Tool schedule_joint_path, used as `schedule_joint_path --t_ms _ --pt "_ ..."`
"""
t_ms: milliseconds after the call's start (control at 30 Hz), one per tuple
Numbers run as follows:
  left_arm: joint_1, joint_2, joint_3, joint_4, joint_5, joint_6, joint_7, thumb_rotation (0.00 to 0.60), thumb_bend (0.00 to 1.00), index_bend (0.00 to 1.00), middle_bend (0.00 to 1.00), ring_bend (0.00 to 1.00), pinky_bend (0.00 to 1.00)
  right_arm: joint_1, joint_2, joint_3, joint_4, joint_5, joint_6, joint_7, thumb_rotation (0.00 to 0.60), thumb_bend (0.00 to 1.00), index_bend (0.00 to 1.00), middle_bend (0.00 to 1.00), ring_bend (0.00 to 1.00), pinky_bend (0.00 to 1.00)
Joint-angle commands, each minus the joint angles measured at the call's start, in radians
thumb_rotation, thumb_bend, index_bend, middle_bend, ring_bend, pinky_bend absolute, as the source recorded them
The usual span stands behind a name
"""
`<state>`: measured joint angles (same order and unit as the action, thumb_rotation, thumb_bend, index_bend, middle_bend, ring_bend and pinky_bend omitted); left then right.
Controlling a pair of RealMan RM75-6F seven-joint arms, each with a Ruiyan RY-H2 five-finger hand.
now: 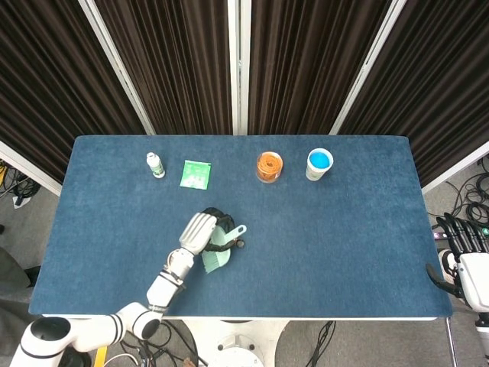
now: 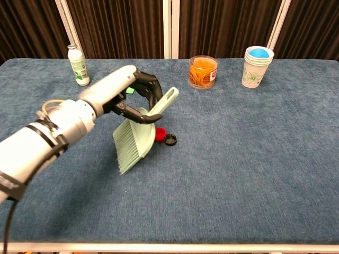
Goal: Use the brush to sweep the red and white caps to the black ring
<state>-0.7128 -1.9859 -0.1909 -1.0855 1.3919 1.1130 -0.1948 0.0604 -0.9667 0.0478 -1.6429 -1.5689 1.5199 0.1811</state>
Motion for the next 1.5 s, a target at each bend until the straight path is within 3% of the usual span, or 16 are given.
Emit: schedule_joint_path --t_ms 33,367,533,733,867,967,1200,1300,1367,1500 --pt "-0.028 -0.047 -0.025 0.051 -0.007 -0.019 -0.027 0.600 0.43 0.53 0.59 0.39 0.29 0.001 0.001 0.000 -0.002 0.001 -0.003 -0.002 0.600 0.22 0.00 0.02 0.00 0.00" --pt "-0.112 -0.108 -0.093 0.118 -0.018 -0.061 -0.039 0.600 0.43 0.53 0.59 0.39 0.29 0.004 0.002 0.004 -0.005 0.012 -0.011 -0.006 0.600 0.22 0.00 0.02 0.00 0.00" --pt "-0.122 -0.090 -0.103 0.104 -0.009 -0.048 -0.034 0.600 0.43 0.53 0.59 0.39 0.29 0.000 0.001 0.004 0.002 0.016 -0.007 0.002 0.600 0.22 0.00 0.02 0.00 0.00" --pt "-0.075 0.067 -0.070 -0.012 0.023 -0.015 0.000 0.600 0.43 0.53 0.59 0.39 0.29 -0.001 -0.002 0.004 0.016 0.013 -0.005 0.017 0.600 0.22 0.00 0.02 0.00 0.00" --pt "-0.049 0.244 -0.012 -0.128 0.001 -0.094 0.203 0.600 0.43 0.53 0.58 0.39 0.29 0.003 -0.010 0.003 0.025 0.003 -0.004 0.028 0.600 0.22 0.00 0.02 0.00 0.00" --pt "-0.036 0.326 0.007 -0.193 -0.067 -0.156 0.338 0.600 0.43 0.52 0.58 0.39 0.29 0.004 -0.014 0.002 0.027 -0.003 -0.002 0.031 0.600 0.22 0.00 0.02 0.00 0.00" --pt "-0.050 0.400 0.047 -0.210 -0.213 -0.286 0.536 0.600 0.43 0.47 0.51 0.34 0.27 -0.002 -0.011 0.000 0.022 -0.009 0.011 0.027 0.600 0.22 0.00 0.02 0.00 0.00" --pt "-0.062 0.413 0.066 -0.213 -0.280 -0.334 0.612 0.600 0.33 0.35 0.38 0.22 0.23 -0.004 -0.010 -0.001 0.019 -0.010 0.015 0.025 0.600 0.22 0.00 0.02 0.00 0.00" --pt "-0.057 0.424 0.060 -0.233 -0.313 -0.329 0.615 0.600 0.25 0.27 0.29 0.16 0.22 -0.006 -0.009 -0.001 0.017 -0.009 0.016 0.023 0.600 0.22 0.00 0.02 0.00 0.00" --pt "-0.004 0.491 0.048 -0.319 -0.319 -0.271 0.526 0.600 0.18 0.21 0.25 0.14 0.19 -0.008 -0.005 -0.001 0.016 -0.008 0.018 0.025 0.600 0.22 0.00 0.02 0.00 0.00"
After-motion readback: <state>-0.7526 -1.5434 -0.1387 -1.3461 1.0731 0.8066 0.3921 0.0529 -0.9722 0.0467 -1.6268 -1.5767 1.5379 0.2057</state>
